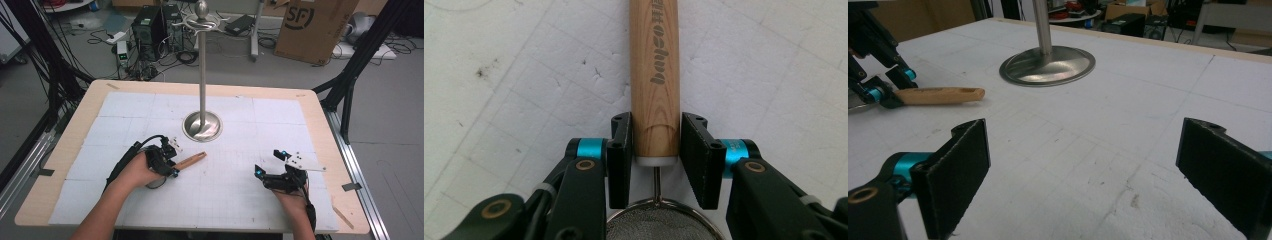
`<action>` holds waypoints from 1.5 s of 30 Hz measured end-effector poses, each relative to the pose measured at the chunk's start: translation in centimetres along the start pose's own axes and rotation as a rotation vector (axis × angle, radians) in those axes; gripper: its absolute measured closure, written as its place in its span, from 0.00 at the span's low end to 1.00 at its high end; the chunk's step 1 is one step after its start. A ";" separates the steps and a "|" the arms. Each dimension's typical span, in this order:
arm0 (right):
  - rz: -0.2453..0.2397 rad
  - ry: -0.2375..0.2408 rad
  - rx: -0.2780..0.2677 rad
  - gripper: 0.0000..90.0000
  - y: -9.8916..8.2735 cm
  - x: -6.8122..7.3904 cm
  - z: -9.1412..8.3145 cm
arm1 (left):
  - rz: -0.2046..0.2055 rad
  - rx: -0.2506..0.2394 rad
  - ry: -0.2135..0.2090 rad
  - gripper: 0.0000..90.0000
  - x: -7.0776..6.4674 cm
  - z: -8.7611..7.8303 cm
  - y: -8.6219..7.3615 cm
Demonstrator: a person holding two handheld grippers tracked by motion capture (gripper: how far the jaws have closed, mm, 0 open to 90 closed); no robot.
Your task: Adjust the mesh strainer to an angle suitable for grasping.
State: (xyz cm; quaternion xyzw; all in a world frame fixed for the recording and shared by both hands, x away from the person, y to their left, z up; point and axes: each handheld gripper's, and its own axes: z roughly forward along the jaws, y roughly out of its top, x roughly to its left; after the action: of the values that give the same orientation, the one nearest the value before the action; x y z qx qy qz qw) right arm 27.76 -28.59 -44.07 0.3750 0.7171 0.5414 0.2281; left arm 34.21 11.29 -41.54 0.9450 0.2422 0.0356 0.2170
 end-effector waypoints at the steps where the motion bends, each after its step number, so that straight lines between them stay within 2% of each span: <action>1: -0.005 0.000 -0.001 0.06 0.0 0.0 0.1 | 0.000 0.002 0.000 0.73 0.0 0.0 0.0; 6: -0.005 0.003 0.007 0.06 0.0 0.1 0.3 | -0.009 0.000 0.011 0.75 -0.2 0.1 0.2; 7: -0.010 0.004 0.004 0.06 0.0 0.1 0.3 | 0.005 0.002 0.020 0.75 -0.3 0.1 0.1; 10: -0.005 0.003 0.006 0.06 0.0 0.1 0.3 | 0.012 -0.004 0.027 0.76 -0.5 0.1 0.1; 18: -0.005 0.003 0.008 0.06 0.0 0.1 0.2 | 0.013 -0.006 0.039 0.76 -0.6 0.0 0.0; 24: -0.001 0.002 0.014 0.06 -0.1 0.1 0.1 | 0.026 -0.028 0.034 0.77 -0.6 -0.1 -0.2; 30: -0.008 -0.003 0.012 0.06 -0.1 0.0 0.1 | 0.020 -0.084 0.012 0.78 -0.7 -0.4 -0.3; 33: -0.006 -0.002 0.015 0.06 -0.1 0.1 0.1 | 0.022 -0.052 0.011 0.78 -0.6 0.0 -0.3; 40: -0.005 -0.002 0.013 0.06 -0.1 0.0 0.0 | 0.004 -0.032 0.002 0.76 -0.4 0.0 0.0; 45: -0.006 0.000 0.013 0.06 -0.1 0.0 0.0 | -0.017 0.009 0.026 0.68 -0.5 0.0 0.3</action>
State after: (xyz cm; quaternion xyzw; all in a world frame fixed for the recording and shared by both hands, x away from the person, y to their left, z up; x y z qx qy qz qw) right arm 27.76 -28.60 -44.18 0.3742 0.7218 0.5359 0.2274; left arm 33.94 10.85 -41.42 0.9433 0.2531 0.0448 0.2098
